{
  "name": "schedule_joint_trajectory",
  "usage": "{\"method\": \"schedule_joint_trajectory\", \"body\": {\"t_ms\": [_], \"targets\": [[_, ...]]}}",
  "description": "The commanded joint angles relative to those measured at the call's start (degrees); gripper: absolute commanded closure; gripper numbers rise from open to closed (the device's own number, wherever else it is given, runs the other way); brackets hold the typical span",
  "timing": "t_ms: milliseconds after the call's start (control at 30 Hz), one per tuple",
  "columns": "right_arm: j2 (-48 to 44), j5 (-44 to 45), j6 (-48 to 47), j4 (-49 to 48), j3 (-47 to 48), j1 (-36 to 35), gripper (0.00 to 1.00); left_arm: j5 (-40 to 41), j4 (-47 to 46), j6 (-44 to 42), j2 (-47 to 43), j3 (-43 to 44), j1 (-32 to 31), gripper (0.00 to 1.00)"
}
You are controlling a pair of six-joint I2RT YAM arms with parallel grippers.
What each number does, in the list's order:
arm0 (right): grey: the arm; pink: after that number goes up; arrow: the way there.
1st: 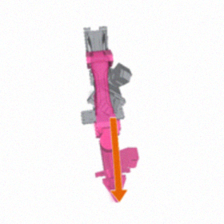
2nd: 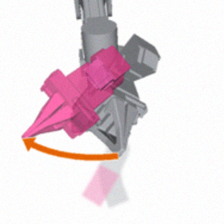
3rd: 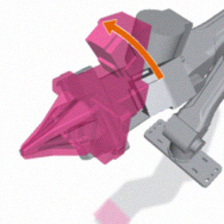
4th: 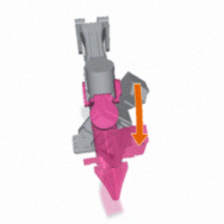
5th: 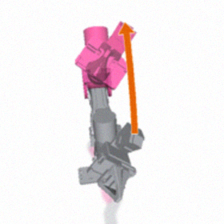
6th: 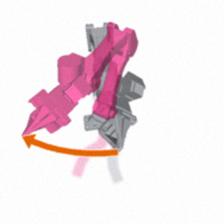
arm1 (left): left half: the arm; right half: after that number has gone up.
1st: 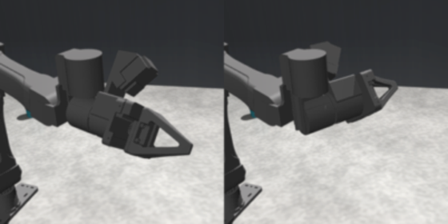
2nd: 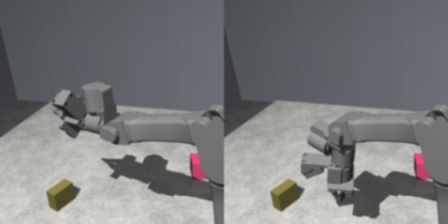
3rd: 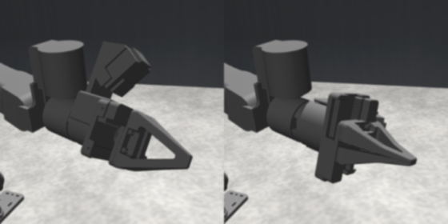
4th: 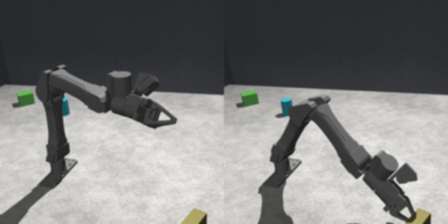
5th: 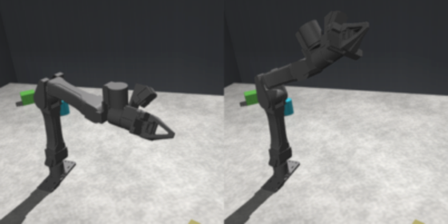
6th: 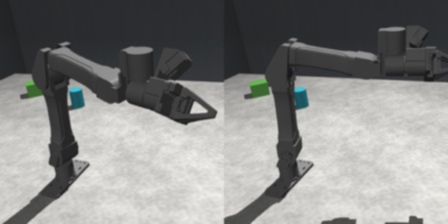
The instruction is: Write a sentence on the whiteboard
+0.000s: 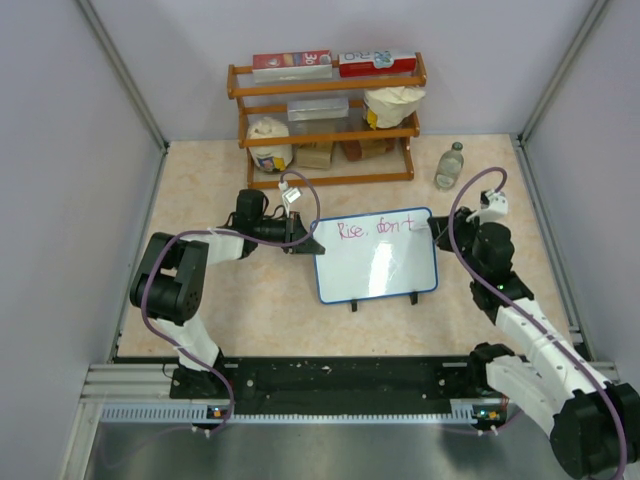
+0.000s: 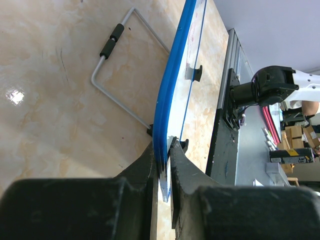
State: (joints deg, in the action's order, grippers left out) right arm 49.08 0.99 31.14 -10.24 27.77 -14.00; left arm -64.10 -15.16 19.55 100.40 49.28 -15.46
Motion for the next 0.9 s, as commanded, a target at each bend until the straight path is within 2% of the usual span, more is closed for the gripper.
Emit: {"method": "schedule_joint_trajectory", "body": {"t_ms": [0, 867], "targets": [[-0.6, 1.4, -1.1, 1.8, 0.0, 0.6, 1.0, 6.3, 2.6, -5.0, 1.2, -1.6, -0.6, 1.0], [-2.0, 4.1, -1.5, -1.1, 4.3, 0.6, 1.0, 6.1, 2.4, -4.9, 1.4, -1.6, -0.6, 1.0]]}}
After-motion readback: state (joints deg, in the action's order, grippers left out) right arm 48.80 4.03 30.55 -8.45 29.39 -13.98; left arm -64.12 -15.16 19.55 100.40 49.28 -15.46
